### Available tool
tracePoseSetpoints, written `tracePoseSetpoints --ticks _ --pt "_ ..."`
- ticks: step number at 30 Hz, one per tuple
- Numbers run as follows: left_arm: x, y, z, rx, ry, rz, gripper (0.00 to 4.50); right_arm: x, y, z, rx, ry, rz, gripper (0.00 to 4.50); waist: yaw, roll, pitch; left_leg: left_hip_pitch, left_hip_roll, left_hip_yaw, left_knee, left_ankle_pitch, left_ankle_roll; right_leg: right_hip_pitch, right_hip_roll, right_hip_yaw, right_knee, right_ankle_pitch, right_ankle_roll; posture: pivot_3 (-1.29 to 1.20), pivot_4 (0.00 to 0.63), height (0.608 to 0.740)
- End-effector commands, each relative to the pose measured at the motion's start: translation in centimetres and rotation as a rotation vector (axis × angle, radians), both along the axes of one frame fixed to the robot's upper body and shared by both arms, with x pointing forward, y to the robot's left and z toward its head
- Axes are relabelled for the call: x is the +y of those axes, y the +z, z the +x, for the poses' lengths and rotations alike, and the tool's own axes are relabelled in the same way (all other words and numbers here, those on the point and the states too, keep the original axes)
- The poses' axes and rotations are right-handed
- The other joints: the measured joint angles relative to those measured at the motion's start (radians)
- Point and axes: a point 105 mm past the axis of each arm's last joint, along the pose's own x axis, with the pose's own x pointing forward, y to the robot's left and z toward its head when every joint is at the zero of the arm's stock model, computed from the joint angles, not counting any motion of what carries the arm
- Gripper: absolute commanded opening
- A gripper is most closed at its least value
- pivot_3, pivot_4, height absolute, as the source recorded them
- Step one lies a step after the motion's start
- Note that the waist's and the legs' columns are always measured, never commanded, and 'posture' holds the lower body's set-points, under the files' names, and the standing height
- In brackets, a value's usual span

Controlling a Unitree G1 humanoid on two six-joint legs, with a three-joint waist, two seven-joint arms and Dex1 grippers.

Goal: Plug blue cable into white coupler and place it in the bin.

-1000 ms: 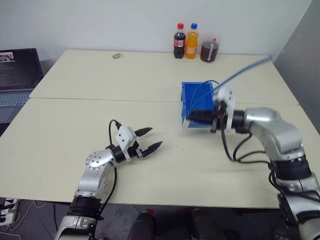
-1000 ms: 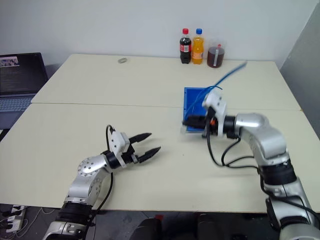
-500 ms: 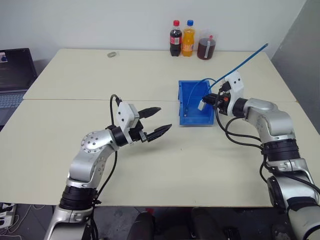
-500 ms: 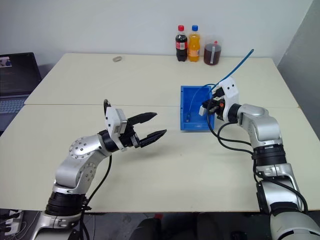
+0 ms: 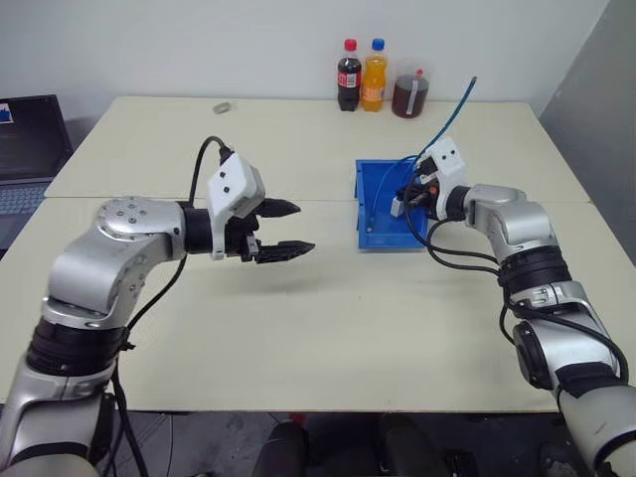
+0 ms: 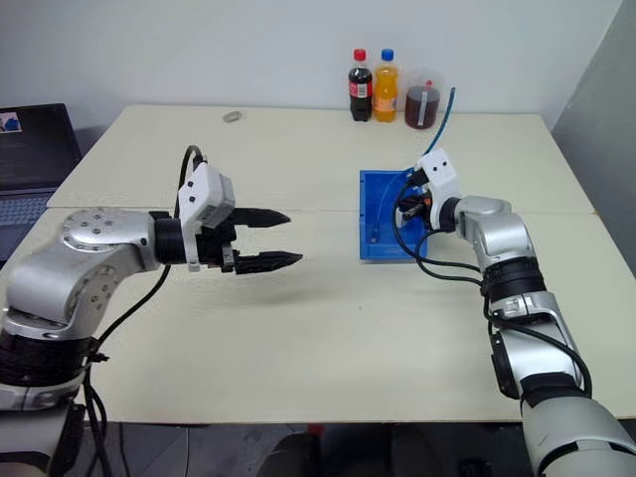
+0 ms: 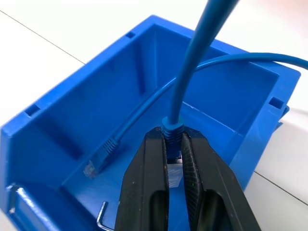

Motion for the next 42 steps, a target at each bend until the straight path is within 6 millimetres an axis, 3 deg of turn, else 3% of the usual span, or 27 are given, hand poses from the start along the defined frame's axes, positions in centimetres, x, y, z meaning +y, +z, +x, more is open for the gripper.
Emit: tracePoseSetpoints --ticks 1,7,14,15,22,31,42 --pt "-0.1 1.3 -0.4 -0.013 -0.033 0.018 3.61 0.8 1.5 -0.3 -0.009 0.072 0.023 0.12 0.000 0.000 0.000 0.000 0.000 0.000 0.000 0.000 0.000 0.000 0.000 0.000 0.000 0.000 0.000 0.00 0.150 0.740" --pt "-0.3 0.8 -0.4 0.002 -0.038 0.019 3.61 1.1 2.3 -0.4 0.002 0.088 0.052 0.12 -0.002 0.000 0.000 0.000 0.000 0.001 0.002 0.000 0.000 -0.002 0.000 0.002 0.007 0.000 0.000 0.00 0.150 0.740" --pt "0.0 0.5 -0.2 -0.004 -0.034 0.021 3.61 1.1 1.6 -0.1 0.033 0.066 0.006 0.12 -0.007 0.000 0.000 0.001 0.000 0.002 0.004 0.000 0.001 -0.004 0.000 0.002 0.013 -0.001 -0.001 0.00 0.150 0.740" --pt "0.0 0.6 -0.2 -0.008 -0.033 0.019 3.61 1.1 1.6 -0.1 0.035 0.065 0.007 0.82 -0.007 0.000 0.000 0.001 0.000 0.002 0.004 0.000 0.001 -0.004 0.001 0.002 0.013 -0.001 -0.001 0.00 0.150 0.740" --pt "-0.3 1.1 0.1 -0.048 -0.033 0.006 3.61 1.6 1.8 -0.1 0.043 0.078 0.018 2.35 -0.006 0.000 0.000 0.001 0.000 0.002 0.006 0.000 0.001 -0.004 0.000 0.002 0.014 -0.001 -0.001 0.00 0.150 0.740" --pt "-0.1 1.3 1.0 -0.091 -0.012 0.012 3.61 1.5 3.9 -0.4 -0.020 0.078 0.032 4.45 -0.007 0.000 0.000 0.000 0.000 0.002 0.010 0.000 0.001 -0.004 0.000 0.002 0.015 -0.001 -0.001 0.00 0.150 0.740" --pt "0.1 1.0 1.1 -0.105 -0.006 0.020 3.61 -0.2 6.7 -1.8 -0.116 0.061 -0.019 4.49 -0.006 0.000 0.000 0.000 0.000 0.001 0.012 -0.002 0.004 -0.004 0.001 0.002 0.016 -0.001 -0.001 0.00 0.150 0.740"
